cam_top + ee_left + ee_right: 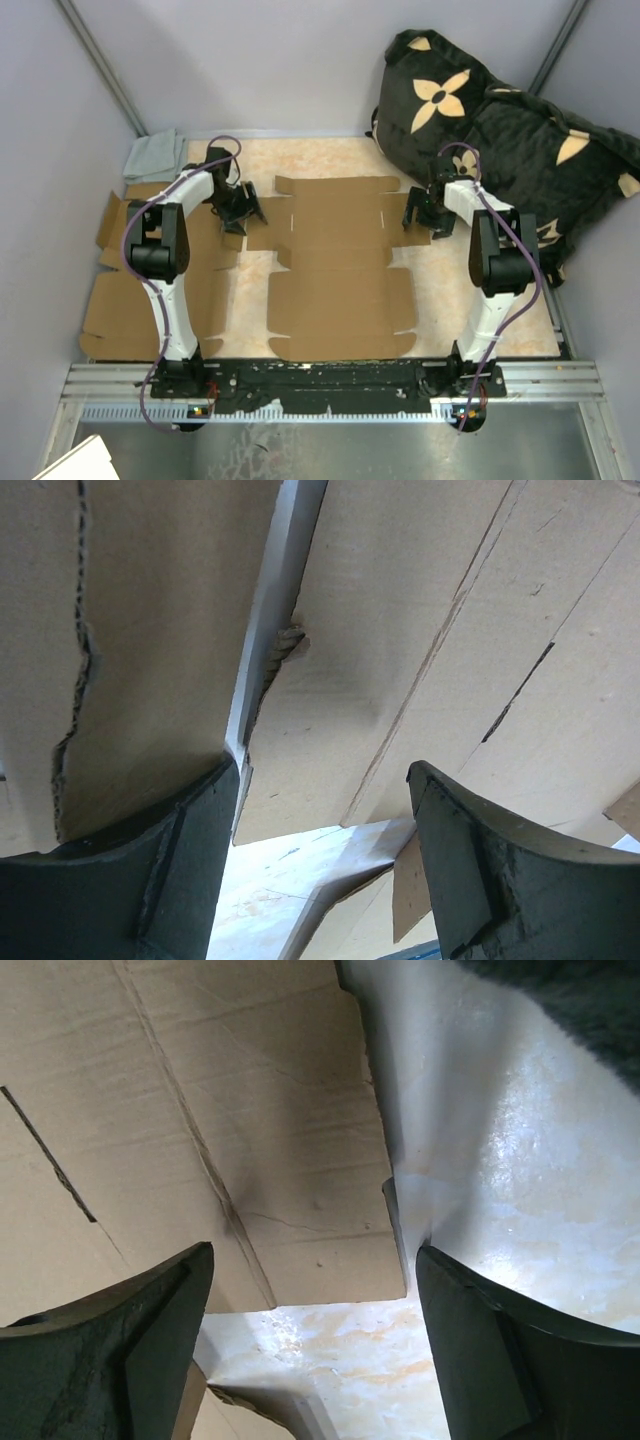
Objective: Fold the paper box
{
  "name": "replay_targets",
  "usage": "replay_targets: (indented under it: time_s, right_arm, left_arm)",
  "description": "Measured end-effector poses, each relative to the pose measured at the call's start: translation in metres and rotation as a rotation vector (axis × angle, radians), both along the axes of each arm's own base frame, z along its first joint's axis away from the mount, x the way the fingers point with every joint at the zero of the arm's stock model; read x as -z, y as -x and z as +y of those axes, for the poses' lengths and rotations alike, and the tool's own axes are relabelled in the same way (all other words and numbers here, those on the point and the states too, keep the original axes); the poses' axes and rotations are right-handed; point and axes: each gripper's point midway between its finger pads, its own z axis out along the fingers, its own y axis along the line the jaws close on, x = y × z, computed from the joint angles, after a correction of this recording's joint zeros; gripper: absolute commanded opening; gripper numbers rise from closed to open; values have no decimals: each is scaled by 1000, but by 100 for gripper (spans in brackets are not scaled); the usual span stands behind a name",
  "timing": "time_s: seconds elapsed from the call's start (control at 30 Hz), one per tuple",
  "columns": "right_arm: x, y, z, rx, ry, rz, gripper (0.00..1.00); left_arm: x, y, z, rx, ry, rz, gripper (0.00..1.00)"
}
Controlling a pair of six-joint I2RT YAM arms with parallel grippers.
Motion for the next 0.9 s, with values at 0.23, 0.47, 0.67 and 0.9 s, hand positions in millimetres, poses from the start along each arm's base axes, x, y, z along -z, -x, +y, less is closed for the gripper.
replay_targets:
  time_s: [0.23,0.47,0.67,0.9]
  right_arm:
    - [-2,-1,4,-15,-36,-7,81]
    - [-2,-1,5,-23,-41,-7,80]
    - [-2,0,6,-28,-43,-7,80]
    - [-2,0,6,-36,-46,-9,79]
  left_arm:
    - [1,2,0,10,4,2,64]
    - [2,4,-4,28,31,4,55]
    - [0,4,-6,50,40,-12,43]
    - [-23,0,-9,56,57,-74,32]
